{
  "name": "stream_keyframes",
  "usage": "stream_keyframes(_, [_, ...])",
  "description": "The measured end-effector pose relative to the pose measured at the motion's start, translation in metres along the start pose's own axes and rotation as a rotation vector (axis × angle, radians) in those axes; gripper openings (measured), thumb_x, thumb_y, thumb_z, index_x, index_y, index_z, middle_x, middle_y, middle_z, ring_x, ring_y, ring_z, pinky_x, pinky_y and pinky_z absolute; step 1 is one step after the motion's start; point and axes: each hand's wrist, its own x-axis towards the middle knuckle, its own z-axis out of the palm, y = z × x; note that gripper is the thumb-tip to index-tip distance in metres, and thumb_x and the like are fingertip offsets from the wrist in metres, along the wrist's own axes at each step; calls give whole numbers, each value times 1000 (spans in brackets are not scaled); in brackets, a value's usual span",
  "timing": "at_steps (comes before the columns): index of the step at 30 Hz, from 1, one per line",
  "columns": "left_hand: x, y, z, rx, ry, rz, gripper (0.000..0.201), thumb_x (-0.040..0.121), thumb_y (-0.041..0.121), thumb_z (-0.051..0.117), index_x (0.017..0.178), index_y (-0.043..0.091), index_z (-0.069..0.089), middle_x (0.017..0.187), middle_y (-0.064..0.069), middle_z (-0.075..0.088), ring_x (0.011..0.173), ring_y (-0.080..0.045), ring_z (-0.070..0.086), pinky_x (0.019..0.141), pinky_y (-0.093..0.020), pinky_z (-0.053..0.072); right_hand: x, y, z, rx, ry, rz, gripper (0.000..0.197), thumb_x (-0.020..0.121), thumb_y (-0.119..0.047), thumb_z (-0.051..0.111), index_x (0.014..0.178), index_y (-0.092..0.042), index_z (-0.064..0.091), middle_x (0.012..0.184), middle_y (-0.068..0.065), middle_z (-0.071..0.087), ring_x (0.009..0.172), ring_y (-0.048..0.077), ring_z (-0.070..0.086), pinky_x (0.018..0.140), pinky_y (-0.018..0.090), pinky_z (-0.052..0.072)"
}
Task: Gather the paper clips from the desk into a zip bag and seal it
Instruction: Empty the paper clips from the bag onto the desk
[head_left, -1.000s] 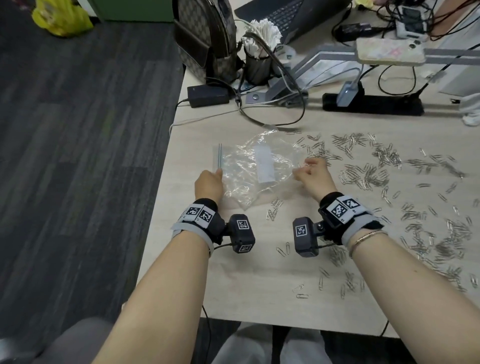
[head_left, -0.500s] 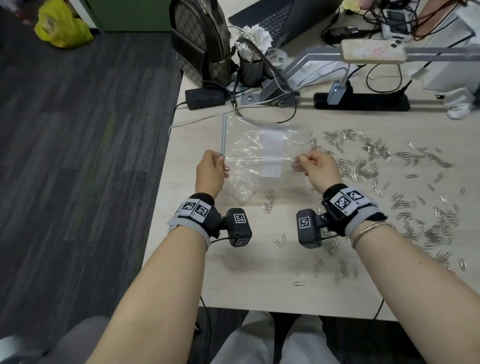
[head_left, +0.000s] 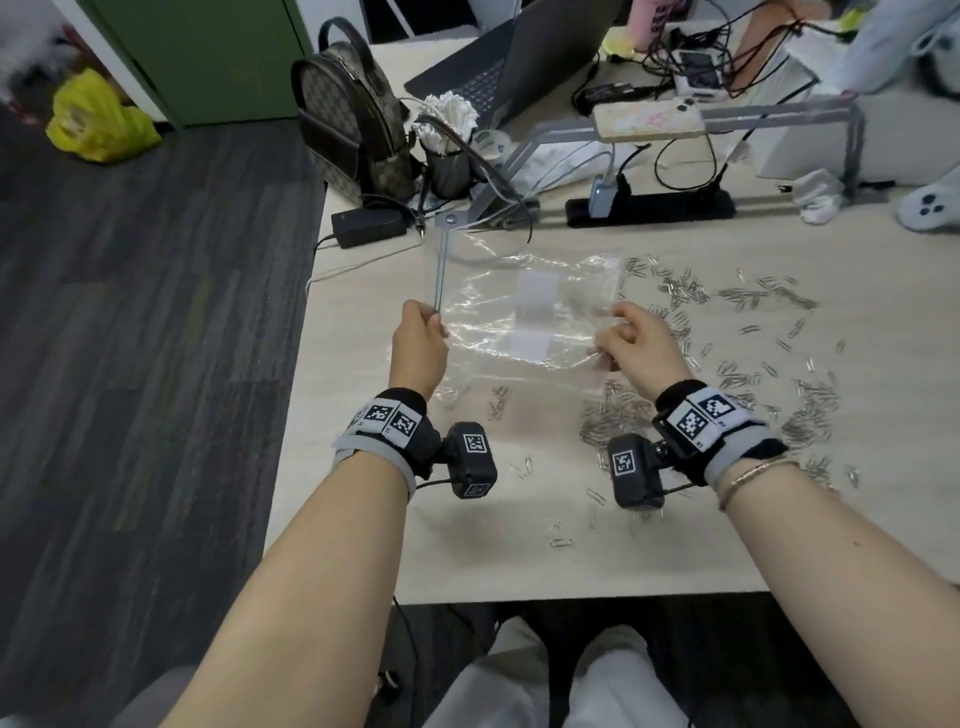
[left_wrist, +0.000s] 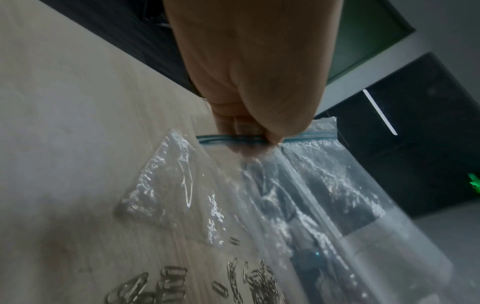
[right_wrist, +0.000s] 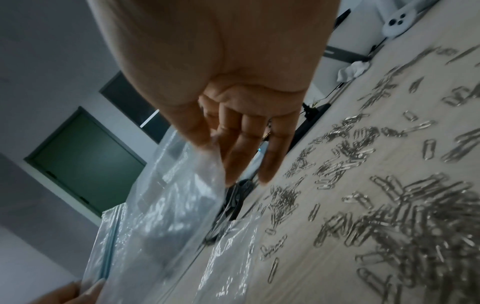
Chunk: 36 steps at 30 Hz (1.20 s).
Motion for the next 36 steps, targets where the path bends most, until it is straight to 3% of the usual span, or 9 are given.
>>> stream_keyframes(3, [-10,17,13,-29,-53,29,9,99,16,33,94,14,40,84,0,54,75,-20,53,61,-30,42,-7,-5,-22,-1,95,-48,30,93,-38,49,105,-12,59,79,-1,63,68,13,60,69,27,52])
stream_keyframes(6, [-22,35,25,-32,-85,88,9,98,15,34,93,13,41,80,2,52,69,-18,51,56,-28,42,-12,-4,-43,-4,238,-67,27,96,-31,45,92,-10,62,70,-3,58,64,8,55,70,26,49])
stream_keyframes(9, [-37,48,40,-2,-89,110,10,99,15,34,93,12,42,78,3,51,71,-19,49,66,-36,49,-23,3,-63,-71,292,-96,28,97,-27,44,90,-9,64,70,-3,59,65,8,54,73,29,47])
stream_keyframes(16, [-76,79,77,-49,-238,132,7,94,14,47,89,11,50,86,-5,56,76,-19,57,67,-31,56,-74,33,-135,-138,324,-28,12,91,-23,55,101,-16,52,78,2,65,77,20,65,72,39,54])
stream_keyframes(21, [-110,112,119,-50,-255,199,6,95,13,45,91,11,48,85,0,56,75,-13,56,65,-27,56,-107,49,-183,-113,408,26,43,92,-9,50,132,-13,39,104,6,63,87,16,59,69,16,44])
stream_keyframes(25, [-130,137,143,-42,-217,237,5,96,14,47,92,11,49,91,-1,51,77,-15,55,65,-29,58,-123,51,-208,-80,471,17,58,89,-3,51,141,-11,26,132,6,46,113,18,49,89,22,39])
stream_keyframes(29, [-151,158,165,-54,-198,270,7,96,12,46,101,10,50,84,0,48,77,-16,54,62,-28,58,-133,47,-226,-138,493,-85,50,86,-1,53,133,-13,40,135,7,42,113,15,49,99,29,42])
stream_keyframes(32, [-170,175,186,-4,-215,336,26,95,13,48,121,9,48,79,1,50,78,-19,55,73,-36,56,-142,40,-233,-125,436,-153,40,86,1,50,123,-15,53,130,5,45,110,14,52,93,27,46])
stream_keyframes(36, [-205,185,210,79,-255,435,39,95,15,49,133,8,43,72,7,48,66,-7,47,69,-24,40,-153,33,-227,-181,312,-196,39,86,-2,50,123,-16,55,128,1,50,104,12,55,94,27,45])
